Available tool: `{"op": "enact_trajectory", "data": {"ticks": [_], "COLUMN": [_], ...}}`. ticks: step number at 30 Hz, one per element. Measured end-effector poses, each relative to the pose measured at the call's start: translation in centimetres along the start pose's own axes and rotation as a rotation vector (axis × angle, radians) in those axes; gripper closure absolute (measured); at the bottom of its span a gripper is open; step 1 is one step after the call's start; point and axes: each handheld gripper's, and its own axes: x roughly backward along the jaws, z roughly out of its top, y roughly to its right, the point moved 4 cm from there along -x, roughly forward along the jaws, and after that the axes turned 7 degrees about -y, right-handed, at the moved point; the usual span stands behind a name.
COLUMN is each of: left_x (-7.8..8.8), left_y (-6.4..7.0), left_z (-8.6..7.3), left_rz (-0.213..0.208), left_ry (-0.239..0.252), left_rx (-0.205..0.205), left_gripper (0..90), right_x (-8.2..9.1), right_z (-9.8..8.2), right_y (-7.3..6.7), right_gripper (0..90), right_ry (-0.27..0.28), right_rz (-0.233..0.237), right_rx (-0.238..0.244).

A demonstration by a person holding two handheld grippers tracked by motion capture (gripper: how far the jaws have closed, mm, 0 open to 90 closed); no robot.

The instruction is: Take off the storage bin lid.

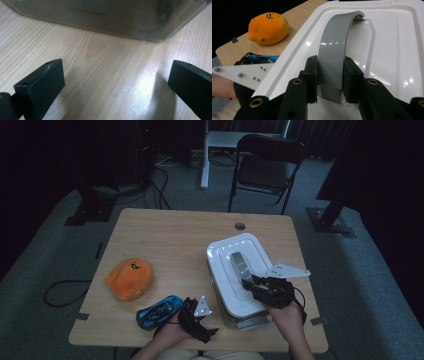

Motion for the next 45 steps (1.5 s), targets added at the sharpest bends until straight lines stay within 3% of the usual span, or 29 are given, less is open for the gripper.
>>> {"op": "enact_trajectory", "data": {"ticks": [18, 38, 45], "left_x": [0.0, 0.0, 0.0], "left_y": [0.0, 0.0, 0.0], "left_z": [0.0, 0.0, 0.0], "left_rz": [0.000, 0.000, 0.001], "left_ry": [-0.001, -0.001, 0.000], "left_rx": [-0.001, -0.001, 0.000], "left_gripper": [1.3, 1.3, 1.3], "right_x": [1.9, 4.3, 4.7], "right_z": [1.4, 1.5, 0.9], "right_y": [2.6, 7.9, 10.6], "right_gripper": [69.1, 69.2, 69.1], "right_ry": [0.054, 0.102, 0.111], "right_rz": [-0.056, -0.186, -0.244], "right_rx": [-0.038, -0.128, -0.181]}}
